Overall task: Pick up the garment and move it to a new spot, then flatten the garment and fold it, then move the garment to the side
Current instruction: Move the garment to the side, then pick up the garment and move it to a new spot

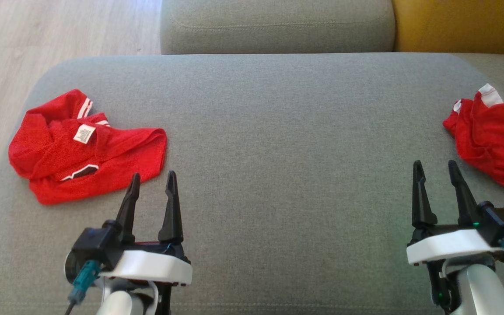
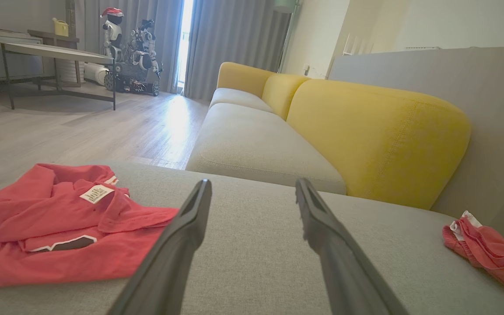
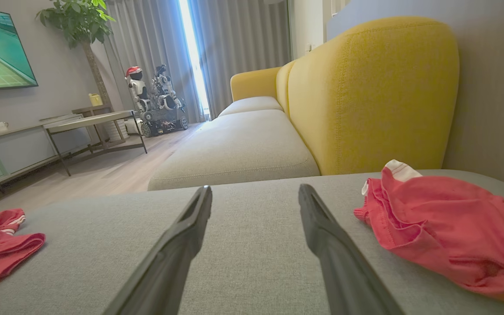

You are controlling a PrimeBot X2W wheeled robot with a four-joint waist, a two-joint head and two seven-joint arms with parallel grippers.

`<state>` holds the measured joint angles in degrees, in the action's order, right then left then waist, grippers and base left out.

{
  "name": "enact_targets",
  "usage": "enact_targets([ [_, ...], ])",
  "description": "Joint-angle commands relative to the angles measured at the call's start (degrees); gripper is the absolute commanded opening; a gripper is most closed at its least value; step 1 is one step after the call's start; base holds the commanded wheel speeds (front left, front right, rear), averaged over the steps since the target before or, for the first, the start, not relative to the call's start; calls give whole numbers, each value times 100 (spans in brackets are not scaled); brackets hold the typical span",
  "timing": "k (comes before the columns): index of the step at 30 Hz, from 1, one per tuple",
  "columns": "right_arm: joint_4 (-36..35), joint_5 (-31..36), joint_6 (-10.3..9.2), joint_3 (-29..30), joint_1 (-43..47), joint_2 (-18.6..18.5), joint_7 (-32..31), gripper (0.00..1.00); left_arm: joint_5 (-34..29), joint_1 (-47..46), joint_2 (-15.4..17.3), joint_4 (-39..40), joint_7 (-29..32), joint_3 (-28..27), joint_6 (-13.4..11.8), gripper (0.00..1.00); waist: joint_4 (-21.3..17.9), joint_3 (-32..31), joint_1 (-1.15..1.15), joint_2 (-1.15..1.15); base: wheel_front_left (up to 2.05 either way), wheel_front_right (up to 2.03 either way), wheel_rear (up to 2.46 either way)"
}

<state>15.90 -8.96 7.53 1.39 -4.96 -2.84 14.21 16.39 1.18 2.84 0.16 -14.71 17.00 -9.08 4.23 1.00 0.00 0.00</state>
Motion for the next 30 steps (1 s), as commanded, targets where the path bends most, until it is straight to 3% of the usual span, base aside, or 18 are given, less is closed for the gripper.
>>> enact_targets([
  [1,-247,38,-4,-93,-118,-11,75,100,11,-168,4,214,-29,-240,-24,100,-8,-1,0,0,0,0,0],
  [30,-389,-129,-4,-189,-48,-4,78,100,0,-160,4,227,-29,-168,-34,100,-95,-71,0,0,0,0,0],
])
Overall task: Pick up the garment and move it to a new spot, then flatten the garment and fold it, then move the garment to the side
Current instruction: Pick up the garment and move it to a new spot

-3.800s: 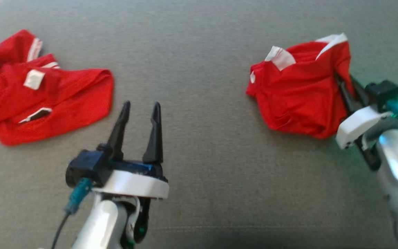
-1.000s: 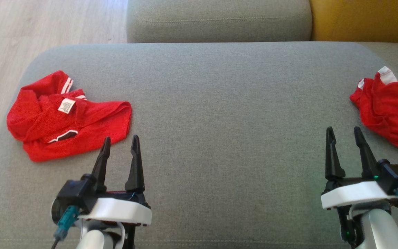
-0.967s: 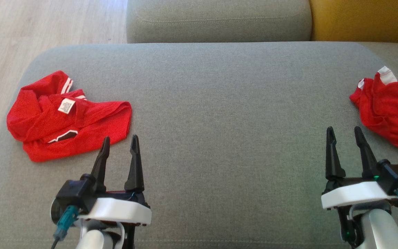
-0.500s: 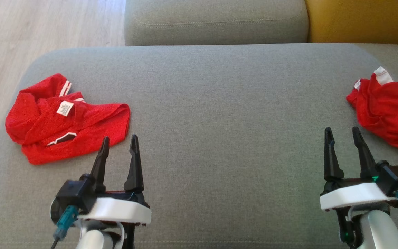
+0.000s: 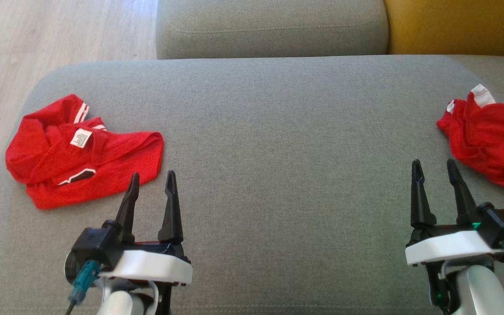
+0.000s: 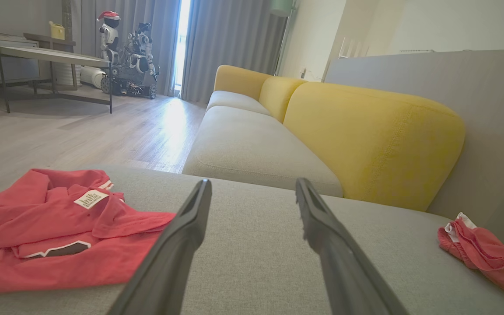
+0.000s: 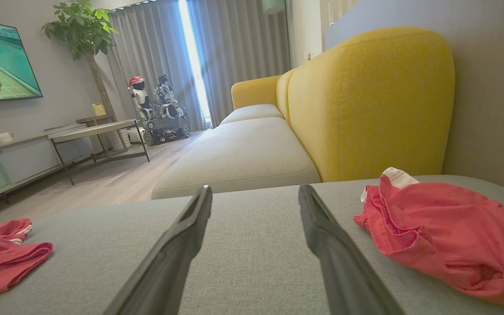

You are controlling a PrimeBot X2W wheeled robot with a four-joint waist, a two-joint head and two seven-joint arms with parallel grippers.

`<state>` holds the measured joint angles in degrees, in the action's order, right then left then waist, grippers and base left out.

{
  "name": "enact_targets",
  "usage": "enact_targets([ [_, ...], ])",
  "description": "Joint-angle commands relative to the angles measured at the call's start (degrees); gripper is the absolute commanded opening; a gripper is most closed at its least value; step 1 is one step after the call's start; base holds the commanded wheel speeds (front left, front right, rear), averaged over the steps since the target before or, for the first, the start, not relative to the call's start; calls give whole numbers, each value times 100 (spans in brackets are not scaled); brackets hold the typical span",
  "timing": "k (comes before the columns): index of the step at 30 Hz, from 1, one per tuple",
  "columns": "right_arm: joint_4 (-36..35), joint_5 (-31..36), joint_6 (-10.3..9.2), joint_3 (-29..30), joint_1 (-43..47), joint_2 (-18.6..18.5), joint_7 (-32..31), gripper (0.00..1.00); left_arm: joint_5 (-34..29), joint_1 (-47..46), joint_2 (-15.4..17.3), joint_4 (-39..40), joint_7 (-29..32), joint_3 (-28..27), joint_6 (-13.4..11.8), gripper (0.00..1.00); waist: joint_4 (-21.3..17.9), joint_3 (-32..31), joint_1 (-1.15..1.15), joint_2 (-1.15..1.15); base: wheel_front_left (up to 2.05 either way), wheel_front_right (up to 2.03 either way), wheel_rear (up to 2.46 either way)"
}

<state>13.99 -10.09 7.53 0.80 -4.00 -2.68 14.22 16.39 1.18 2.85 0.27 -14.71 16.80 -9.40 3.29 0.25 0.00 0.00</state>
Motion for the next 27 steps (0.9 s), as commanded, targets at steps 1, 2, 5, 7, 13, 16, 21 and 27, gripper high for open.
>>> enact_targets([
  [1,-203,-21,-4,-131,-145,-21,77,100,-4,-164,3,218,-29,-146,0,100,-3,6,0,0,0,0,0],
  [2,-208,-24,-4,-132,-143,-21,77,100,-9,-168,3,219,-29,-145,3,100,-4,8,0,0,0,0,0],
  [5,-210,-23,-4,-132,-131,-21,77,100,-11,-175,3,225,-29,-147,-1,100,-6,18,0,0,0,0,0],
  [7,-202,-19,-4,-133,-134,-21,77,100,-10,-174,3,229,-29,-144,-4,100,-12,26,0,0,0,0,0],
  [13,-221,-19,-4,-130,-149,-21,77,100,0,-182,3,231,-29,-126,-9,100,-1,50,0,0,0,0,0],
  [16,-250,-30,-4,-179,-140,-20,77,100,7,-194,3,276,-29,-184,-36,100,104,66,0,0,0,0,0],
  [21,-308,-46,-4,-388,-130,-20,77,100,-2,-209,3,317,-29,-318,-49,100,459,138,0,0,0,0,0],
  [27,-314,31,-4,-727,-89,-20,78,100,-12,-226,3,409,-29,-599,-64,100,1189,123,0,0,0,0,0],
])
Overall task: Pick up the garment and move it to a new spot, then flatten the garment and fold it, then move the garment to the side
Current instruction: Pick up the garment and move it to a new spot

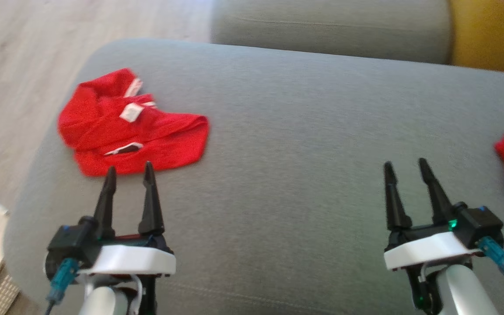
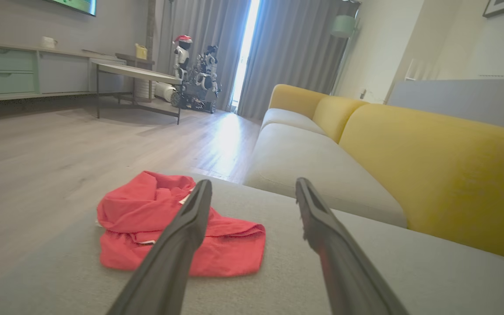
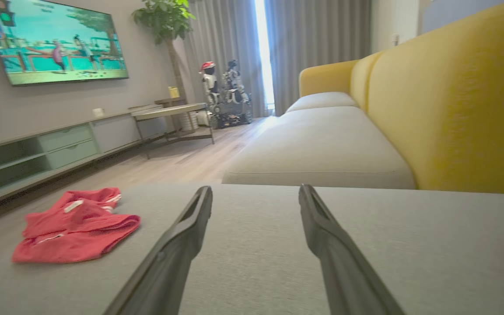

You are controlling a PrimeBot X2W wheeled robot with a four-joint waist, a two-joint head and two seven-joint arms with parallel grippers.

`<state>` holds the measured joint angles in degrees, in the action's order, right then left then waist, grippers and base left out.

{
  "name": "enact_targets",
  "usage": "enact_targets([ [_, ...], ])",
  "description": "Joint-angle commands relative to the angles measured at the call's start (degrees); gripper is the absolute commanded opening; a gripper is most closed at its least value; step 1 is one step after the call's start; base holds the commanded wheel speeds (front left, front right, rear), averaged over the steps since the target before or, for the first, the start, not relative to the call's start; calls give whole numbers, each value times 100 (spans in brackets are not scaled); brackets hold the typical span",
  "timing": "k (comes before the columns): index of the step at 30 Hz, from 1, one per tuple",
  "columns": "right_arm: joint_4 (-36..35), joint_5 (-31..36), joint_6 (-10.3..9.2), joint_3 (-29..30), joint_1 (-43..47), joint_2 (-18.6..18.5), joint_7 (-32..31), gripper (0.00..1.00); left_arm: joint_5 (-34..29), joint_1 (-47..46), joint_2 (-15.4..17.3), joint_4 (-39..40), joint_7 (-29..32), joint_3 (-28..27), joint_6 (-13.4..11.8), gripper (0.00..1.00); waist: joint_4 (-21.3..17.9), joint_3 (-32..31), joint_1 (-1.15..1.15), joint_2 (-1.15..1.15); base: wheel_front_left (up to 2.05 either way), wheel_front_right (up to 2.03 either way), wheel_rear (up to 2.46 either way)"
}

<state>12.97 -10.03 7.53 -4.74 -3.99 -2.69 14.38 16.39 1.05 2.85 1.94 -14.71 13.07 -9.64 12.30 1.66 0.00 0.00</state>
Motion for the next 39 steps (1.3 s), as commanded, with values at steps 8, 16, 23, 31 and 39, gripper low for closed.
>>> enact_targets([
  [8,-133,-77,-4,-430,19,-19,62,100,-85,-31,3,336,-29,-520,6,100,1077,-212,0,0,0,0,0],
  [16,-68,-162,-4,-587,69,-19,62,100,-111,118,3,382,-29,-586,36,100,1541,-269,0,0,0,0,0],
  [23,10,-142,-4,-690,-5,-19,62,100,-37,141,3,434,-29,-576,-55,100,1581,-191,0,0,0,0,0],
  [31,-11,-143,-4,-637,2,-19,62,100,147,124,3,352,-29,-605,-109,100,1573,-172,0,0,0,0,0],
  [39,-166,45,-4,-537,-59,-20,48,100,250,-132,3,265,-29,-789,-67,100,1399,190,0,0,0,0,0],
])
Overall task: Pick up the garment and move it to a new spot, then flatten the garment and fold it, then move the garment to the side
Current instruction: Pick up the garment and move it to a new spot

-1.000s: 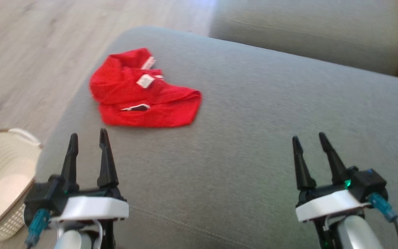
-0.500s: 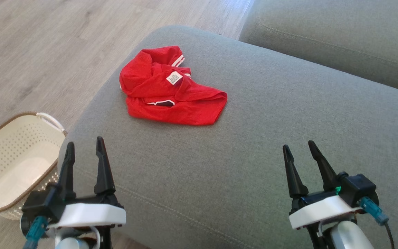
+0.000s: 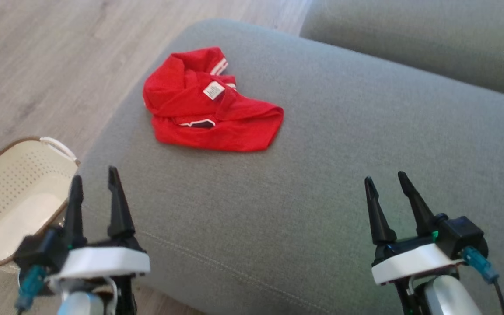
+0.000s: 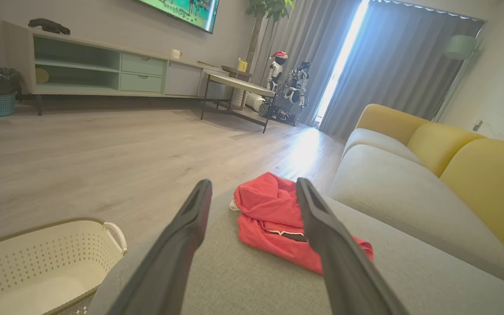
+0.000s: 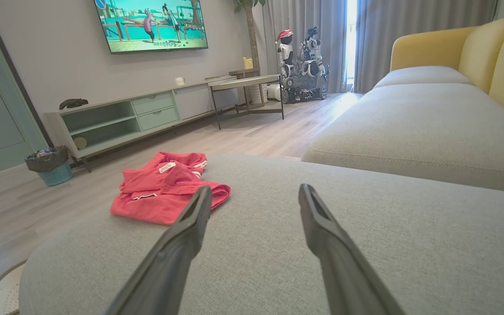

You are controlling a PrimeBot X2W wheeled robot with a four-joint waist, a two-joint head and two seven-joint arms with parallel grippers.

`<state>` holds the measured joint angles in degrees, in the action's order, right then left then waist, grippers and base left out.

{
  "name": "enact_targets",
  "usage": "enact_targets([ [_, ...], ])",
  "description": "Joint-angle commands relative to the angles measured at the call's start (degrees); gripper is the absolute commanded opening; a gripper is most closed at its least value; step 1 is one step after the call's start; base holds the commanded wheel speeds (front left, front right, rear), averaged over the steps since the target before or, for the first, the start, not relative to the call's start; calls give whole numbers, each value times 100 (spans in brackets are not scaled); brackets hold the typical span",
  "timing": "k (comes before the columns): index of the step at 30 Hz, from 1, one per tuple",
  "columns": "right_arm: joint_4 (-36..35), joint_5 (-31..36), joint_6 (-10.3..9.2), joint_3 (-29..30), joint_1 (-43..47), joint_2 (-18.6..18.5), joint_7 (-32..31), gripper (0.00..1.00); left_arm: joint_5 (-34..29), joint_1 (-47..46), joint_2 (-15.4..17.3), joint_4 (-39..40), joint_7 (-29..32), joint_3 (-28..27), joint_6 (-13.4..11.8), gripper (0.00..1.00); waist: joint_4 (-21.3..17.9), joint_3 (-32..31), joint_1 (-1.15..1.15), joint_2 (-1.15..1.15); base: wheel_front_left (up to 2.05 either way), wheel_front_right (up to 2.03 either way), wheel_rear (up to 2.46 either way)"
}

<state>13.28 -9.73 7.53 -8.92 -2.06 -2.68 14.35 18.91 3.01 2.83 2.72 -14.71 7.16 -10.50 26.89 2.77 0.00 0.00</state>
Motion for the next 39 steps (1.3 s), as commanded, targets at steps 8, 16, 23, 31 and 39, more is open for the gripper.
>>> enact_targets([
  [8,-892,605,-4,146,-516,-169,-307,100,37,-1241,5,-466,-29,-506,451,100,-411,915,0,0,0,0,0],
  [16,-1966,829,-4,381,-711,-297,-792,100,221,-2725,202,-2445,299,-458,1235,100,-697,1666,0,0,0,0,0],
  [23,-2495,862,-4,252,-796,-385,-1013,100,126,-3908,650,-3870,414,-517,1262,100,-976,2096,0,0,0,0,0],
  [31,-2622,837,-4,282,-837,-402,-1025,100,-173,-4772,961,-5202,409,-376,1023,100,-1196,2361,0,0,0,0,0],
  [39,-2568,835,-4,265,-878,-399,-960,100,-196,-5245,1044,-6086,311,-313,1046,100,-1297,2440,0,0,0,0,0],
])
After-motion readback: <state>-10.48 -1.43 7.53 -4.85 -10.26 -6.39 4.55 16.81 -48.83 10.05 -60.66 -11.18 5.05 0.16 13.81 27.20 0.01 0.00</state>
